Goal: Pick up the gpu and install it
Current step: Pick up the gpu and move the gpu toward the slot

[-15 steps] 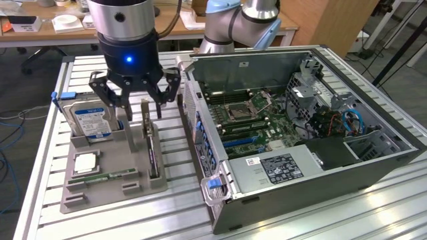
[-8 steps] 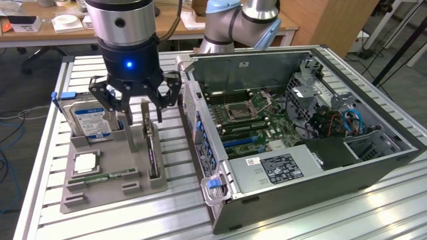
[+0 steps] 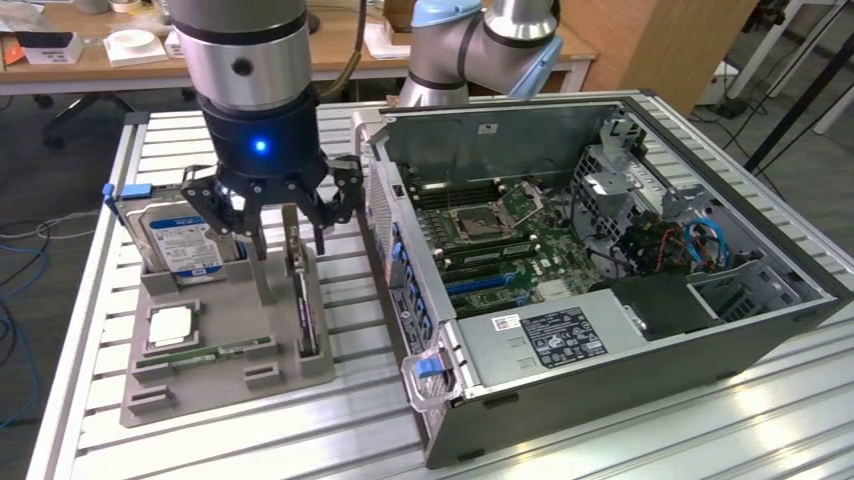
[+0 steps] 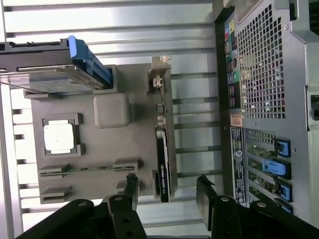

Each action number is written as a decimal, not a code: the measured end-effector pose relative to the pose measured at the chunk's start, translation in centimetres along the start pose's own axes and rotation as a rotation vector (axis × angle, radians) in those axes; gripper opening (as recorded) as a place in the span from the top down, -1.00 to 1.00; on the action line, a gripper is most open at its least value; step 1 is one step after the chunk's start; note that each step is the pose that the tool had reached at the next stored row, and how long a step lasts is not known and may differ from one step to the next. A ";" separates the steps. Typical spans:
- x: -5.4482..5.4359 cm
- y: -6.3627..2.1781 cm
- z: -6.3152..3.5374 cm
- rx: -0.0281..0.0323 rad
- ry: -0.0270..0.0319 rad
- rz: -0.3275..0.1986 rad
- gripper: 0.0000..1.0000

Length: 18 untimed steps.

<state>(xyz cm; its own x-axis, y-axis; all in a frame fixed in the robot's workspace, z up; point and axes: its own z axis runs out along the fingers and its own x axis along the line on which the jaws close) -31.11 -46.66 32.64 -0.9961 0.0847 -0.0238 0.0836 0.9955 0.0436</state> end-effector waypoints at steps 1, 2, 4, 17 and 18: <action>0.0 -0.01 0.17 0.0000 -0.0001 0.000 -0.18; 0.0 -0.02 0.34 0.0001 0.0000 0.000 -0.18; 0.1 -0.03 0.65 0.0001 -0.0001 0.000 -0.18; 0.2 -0.11 2.40 0.0000 -0.0001 0.000 -0.18; 0.2 -0.11 2.51 0.0000 -0.0001 0.000 -0.18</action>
<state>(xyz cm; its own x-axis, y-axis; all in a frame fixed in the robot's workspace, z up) -31.22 -46.66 30.12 -0.9961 0.0849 -0.0239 0.0838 0.9955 0.0435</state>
